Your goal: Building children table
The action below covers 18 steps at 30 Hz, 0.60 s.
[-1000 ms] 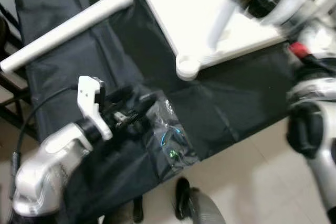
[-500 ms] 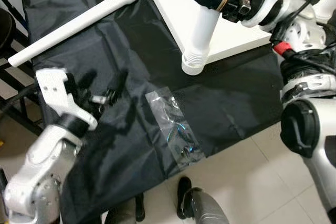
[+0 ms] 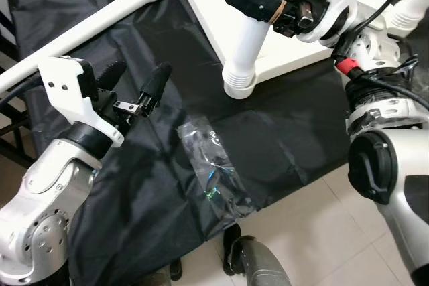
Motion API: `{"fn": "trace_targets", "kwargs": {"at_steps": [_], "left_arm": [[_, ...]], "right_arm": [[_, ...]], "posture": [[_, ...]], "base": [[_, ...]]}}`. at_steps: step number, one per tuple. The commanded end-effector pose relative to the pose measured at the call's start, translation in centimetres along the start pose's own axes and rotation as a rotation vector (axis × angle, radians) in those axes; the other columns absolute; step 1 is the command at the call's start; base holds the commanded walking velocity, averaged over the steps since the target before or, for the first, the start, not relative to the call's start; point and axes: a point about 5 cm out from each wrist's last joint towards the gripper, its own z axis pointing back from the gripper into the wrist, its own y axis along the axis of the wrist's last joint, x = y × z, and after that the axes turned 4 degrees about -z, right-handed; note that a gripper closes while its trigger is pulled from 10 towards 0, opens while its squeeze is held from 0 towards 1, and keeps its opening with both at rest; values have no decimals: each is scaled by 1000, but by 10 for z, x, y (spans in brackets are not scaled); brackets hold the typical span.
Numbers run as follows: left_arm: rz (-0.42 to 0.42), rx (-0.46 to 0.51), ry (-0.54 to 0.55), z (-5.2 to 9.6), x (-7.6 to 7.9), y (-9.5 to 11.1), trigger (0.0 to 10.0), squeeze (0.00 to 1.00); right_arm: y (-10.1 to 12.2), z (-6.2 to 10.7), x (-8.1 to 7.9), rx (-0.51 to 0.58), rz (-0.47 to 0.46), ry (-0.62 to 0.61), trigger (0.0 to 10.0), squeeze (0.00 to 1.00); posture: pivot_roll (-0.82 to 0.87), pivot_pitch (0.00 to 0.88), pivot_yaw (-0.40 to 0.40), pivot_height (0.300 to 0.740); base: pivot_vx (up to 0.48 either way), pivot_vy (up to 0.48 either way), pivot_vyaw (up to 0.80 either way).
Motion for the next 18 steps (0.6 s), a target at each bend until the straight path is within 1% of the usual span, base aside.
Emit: {"fn": "trace_targets", "kwargs": {"at_steps": [1,2,3,6,12,13,14,15,16,17,18], "left_arm": [[-9,-11,22,7,2,0,10000,0],[-9,-11,22,7,2,0,10000,0],[0,-28,33,10,3,0,10000,0],[5,-36,35,11,4,0,10000,0],[20,-55,25,12,9,-1,10000,0],[21,-60,23,11,10,-1,10000,0],[21,-60,23,11,10,-1,10000,0],[23,-64,24,10,11,-1,10000,0],[23,-64,24,10,11,-1,10000,0],[17,-85,32,9,10,-4,10000,0],[17,-85,32,9,10,-4,10000,0]], "right_arm": [[-2,0,-5,-24,-42,56,10000,0],[-2,0,-5,-24,-42,56,10000,0],[5,2,-8,-54,-57,85,10000,0],[7,2,-8,-56,-65,89,10000,0],[4,1,-5,-66,-55,65,10000,0],[3,0,-3,-61,-35,57,10000,0],[3,0,-3,-61,-35,57,10000,0],[5,-3,1,-32,15,18,10000,0],[5,-3,1,-32,15,18,10000,0],[8,-9,10,-20,118,-130,10000,0],[8,-9,10,-20,118,-130,10000,0]], "posture": [[154,455,-55,740],[154,455,-55,740],[154,466,-55,740],[154,469,-55,740],[148,475,-50,740],[151,474,-48,740],[151,474,-48,740],[146,467,-48,740],[146,467,-48,740],[134,437,-56,740],[134,437,-56,740]], "base": [[0,0,0],[0,0,0],[0,0,0],[0,0,0],[0,0,0],[0,0,0],[0,0,0],[0,0,0],[0,0,0],[0,0,0],[0,0,0]]}}
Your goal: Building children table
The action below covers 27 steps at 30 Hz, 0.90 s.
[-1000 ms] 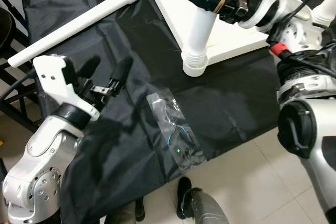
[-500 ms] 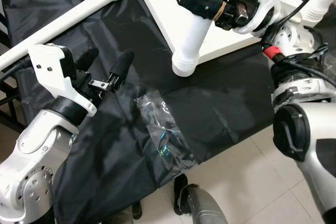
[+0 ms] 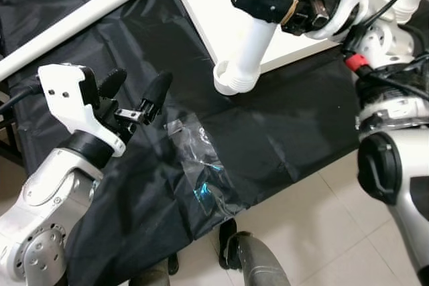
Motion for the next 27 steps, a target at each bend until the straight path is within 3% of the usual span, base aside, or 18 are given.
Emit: {"fn": "trace_targets", "kwargs": {"at_steps": [1,4,5,7,9,11,13,14,15,17,18,21,27], "left_arm": [[-21,-25,1,2,1,-2,10000,0],[-22,-30,13,1,0,-4,10000,0],[-24,-35,29,-1,-2,-9,10000,0],[-24,-35,29,-1,-2,-9,10000,0],[-20,-59,51,-6,-3,-21,10000,0],[-20,-59,51,-6,-3,-21,10000,0],[-23,-72,56,-8,-2,-29,10000,0],[-29,-81,55,-9,0,-36,10000,0],[-29,-81,55,-9,0,-36,10000,0],[4,-78,44,-9,6,-45,10000,0],[19,-72,36,-9,8,-47,10000,0],[19,-61,24,-9,9,-47,10000,0],[9,-41,25,-12,6,-45,10000,0]], "right_arm": [[-4,-2,4,-23,64,-107,10000,0],[-2,-2,5,-18,85,-151,10000,0],[-3,-1,3,-20,84,-177,10000,0],[-3,-1,3,-20,84,-177,10000,0],[-10,4,-7,-57,60,-242,10000,0],[-10,4,-7,-57,60,-242,10000,0],[-16,10,-14,-85,37,-313,10000,0],[-26,18,-21,-123,24,-422,10000,0],[-26,18,-21,-123,24,-422,10000,0],[-59,31,-39,-184,-36,-631,10000,0],[-70,29,-49,-178,-66,-681,10000,0],[-78,21,-61,-172,-71,-701,10000,0],[-71,9,-67,-138,-20,-701,10000,0]], "posture": [[134,437,-56,740],[127,400,-67,740],[114,348,-79,740],[114,348,-79,740],[77,273,-91,740],[77,273,-91,740],[76,237,-99,740],[74,197,-106,740],[74,197,-106,740],[63,131,-101,740],[65,111,-97,740],[68,98,-96,740],[61,66,-82,740]], "base": [[0,0,0],[0,0,0],[0,0,0],[0,0,0],[0,0,0],[0,0,0],[0,0,0],[0,0,0],[0,0,0],[0,0,0],[0,0,0],[0,0,0],[214,0,0]]}}
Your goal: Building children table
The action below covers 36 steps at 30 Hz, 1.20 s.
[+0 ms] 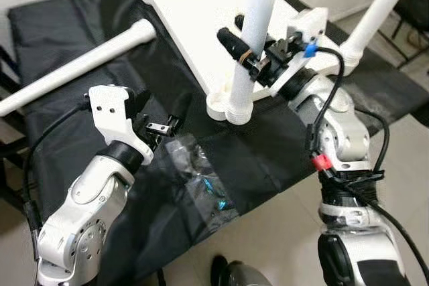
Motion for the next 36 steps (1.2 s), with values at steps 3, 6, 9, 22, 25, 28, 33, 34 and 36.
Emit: {"fn": "trace_targets", "kwargs": {"at_steps": [3,6,9,22,25,28,33,34,36], "left_arm": [[-14,21,0,-1,-2,0,10000,0],[-19,43,-18,-4,0,2,10000,0],[-21,49,-31,-4,1,2,10000,0],[1,60,-58,-8,7,-3,10000,0],[5,61,-56,-8,7,-3,10000,0],[21,40,-30,-10,7,-6,10000,0],[17,-14,-53,-2,9,-16,10000,0],[17,-14,-53,-2,9,-16,10000,0],[-17,-45,-82,9,5,-21,10000,0]], "right_arm": [[10,0,-12,44,28,8,10000,0],[12,3,-18,28,11,-11,10000,0],[9,4,-20,13,-3,-16,10000,0],[-5,19,-37,-56,24,36,10000,0],[-5,20,-38,-59,39,62,10000,0],[-5,22,-37,-96,33,66,10000,0],[-1,30,-40,-122,-7,209,10000,0],[-1,30,-40,-122,-7,209,10000,0],[8,41,-33,-148,-52,331,10000,0]], "posture": [[64,57,-76,740],[61,55,-65,740],[58,53,-62,740],[40,73,-46,740],[40,73,-46,740],[38,83,-47,740],[35,125,-46,740],[35,125,-46,740],[33,152,-47,740]], "base": [[255,0,0],[277,0,0],[332,0,-533],[381,0,-124],[379,0,788],[0,0,0],[0,0,0],[0,0,0],[0,0,0]]}}
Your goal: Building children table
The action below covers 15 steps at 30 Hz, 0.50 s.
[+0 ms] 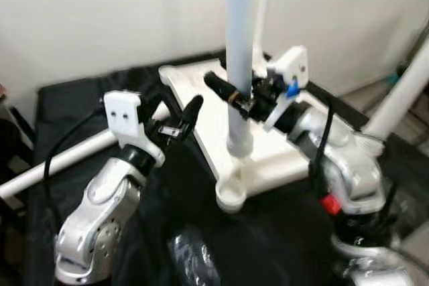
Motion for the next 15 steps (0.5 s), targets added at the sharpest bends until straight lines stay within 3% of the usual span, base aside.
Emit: {"fn": "trace_targets", "kwargs": {"at_steps": [1,5,8,10,15], "left_arm": [[-34,-29,-11,10,-5,-3,10000,0],[-56,-35,-8,14,-11,-2,10000,0],[-169,-73,42,30,-41,4,10000,0],[-169,-73,42,30,-41,4,10000,0],[-229,-104,154,38,-69,10,10000,0]], "right_arm": [[12,8,-1,32,-27,107,10000,0],[16,12,5,30,-23,131,10000,0],[29,26,15,61,-43,376,10000,0],[29,26,15,61,-43,376,10000,0],[37,38,33,100,-70,450,10000,0]], "posture": [[33,152,-47,740],[36,168,-45,740],[44,249,-38,740],[44,249,-38,740],[56,297,-35,740]], "base": [[0,0,0],[0,0,0],[0,0,0],[0,0,0],[0,0,0]]}}
